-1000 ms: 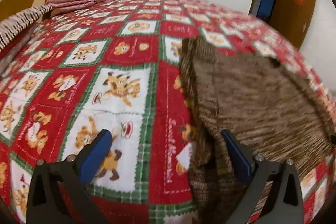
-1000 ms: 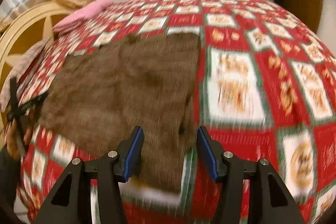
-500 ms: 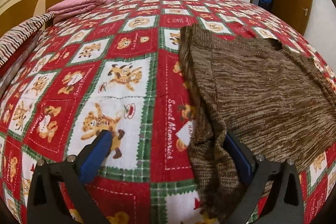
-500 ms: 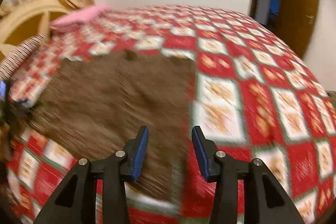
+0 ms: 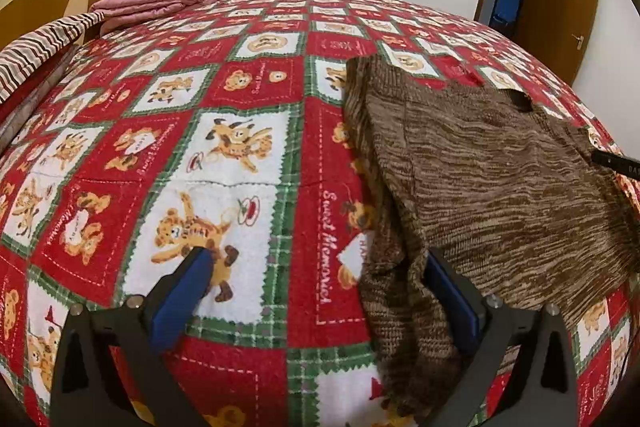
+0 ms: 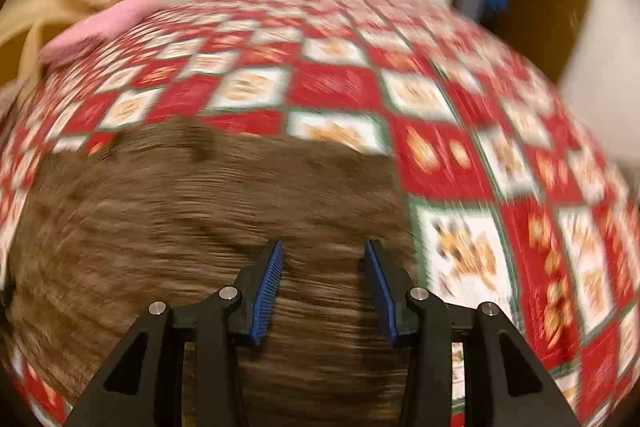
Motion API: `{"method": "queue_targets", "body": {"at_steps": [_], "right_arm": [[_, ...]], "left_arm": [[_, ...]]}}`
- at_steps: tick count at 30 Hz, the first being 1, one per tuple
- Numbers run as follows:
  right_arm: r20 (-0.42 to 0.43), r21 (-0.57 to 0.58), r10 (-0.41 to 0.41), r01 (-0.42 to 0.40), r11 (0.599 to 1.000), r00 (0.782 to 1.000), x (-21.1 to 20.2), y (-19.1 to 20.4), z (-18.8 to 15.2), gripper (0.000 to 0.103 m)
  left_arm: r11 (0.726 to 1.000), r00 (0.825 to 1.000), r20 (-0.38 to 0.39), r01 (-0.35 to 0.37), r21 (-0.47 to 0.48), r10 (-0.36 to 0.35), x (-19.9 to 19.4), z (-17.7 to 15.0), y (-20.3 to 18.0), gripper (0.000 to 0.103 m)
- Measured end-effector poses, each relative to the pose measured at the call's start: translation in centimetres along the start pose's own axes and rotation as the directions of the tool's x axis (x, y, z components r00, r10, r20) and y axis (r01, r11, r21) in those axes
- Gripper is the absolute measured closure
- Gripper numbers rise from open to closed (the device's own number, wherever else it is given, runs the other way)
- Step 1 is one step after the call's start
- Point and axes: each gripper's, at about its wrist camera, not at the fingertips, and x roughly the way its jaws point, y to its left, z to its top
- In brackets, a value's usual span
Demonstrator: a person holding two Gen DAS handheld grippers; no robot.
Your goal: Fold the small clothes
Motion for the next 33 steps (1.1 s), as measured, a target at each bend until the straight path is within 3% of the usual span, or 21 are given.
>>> {"method": "queue_targets", "body": {"at_steps": [3,5,8,9,11,14,17,19,22,26,33], "right_arm": [[0.03,-0.121,0.132,-0.128,0.984,0.991,-1.1,5.1,0.2,0.058],[-0.015,-0.176,0.228,-0.228,0.958,0.973,-0.5,8.6,0.6,0.058],[-0.087,-0.231,0.177,-0.193,0.954,0.98,2.2,12.1,1.0,0.058],[-0.063,-0.236,0.131,-0.142,0.961,0.989,2.7,12.7,1.4,0.058],[-0.045,-0.213,0.113,-0.121,0.97,0.993,2.5,13.5,2.4,0.058],[-0.025,-0.238,0.241,-0.24,0.941,0.97,1.6,16.3,3.7,0.058],[-0.057,-0.317,0.267,-0.271,0.909,0.962,2.5,20.1,4.0,0.058],[-0.138,-0.324,0.224,-0.258,0.91,0.965,5.1,22.1,4.0,0.058],[-0.095,-0.299,0.219,-0.238,0.924,0.971,6.2,22.5,5.1,0.058],[-0.098,-0.16,0.283,-0.296,0.942,0.954,6.4,21.0,6.0,0.058],[-0.059,-0.185,0.288,-0.294,0.938,0.956,2.1,19.4,3.6,0.058]], "left_arm": [[1.0,1.0,0.005,0.009,-0.006,-0.009,-0.1,0.0,0.1,0.0],[1.0,1.0,0.009,0.016,-0.013,-0.016,-0.1,0.0,0.2,0.0],[1.0,1.0,0.017,0.02,-0.024,-0.02,-0.3,0.0,0.4,0.0],[0.999,1.0,0.021,0.02,-0.029,-0.019,-0.3,0.0,0.5,0.0],[0.999,0.999,0.028,0.021,-0.039,-0.02,-0.5,-0.1,0.7,0.0],[0.999,0.999,0.028,0.024,-0.041,-0.023,-0.4,-0.1,0.8,0.0],[0.999,0.999,0.031,0.028,-0.046,-0.027,-0.5,-0.1,0.8,0.0],[0.998,0.999,0.035,0.03,-0.057,-0.028,-0.5,-0.1,1.1,0.0],[0.997,0.999,0.035,0.037,-0.066,-0.034,-0.4,-0.1,1.2,0.0],[0.997,0.999,0.031,0.033,-0.063,-0.031,-0.3,-0.1,1.2,0.0],[0.998,0.999,0.032,0.032,-0.061,-0.03,-0.3,-0.1,1.1,0.0]]}}
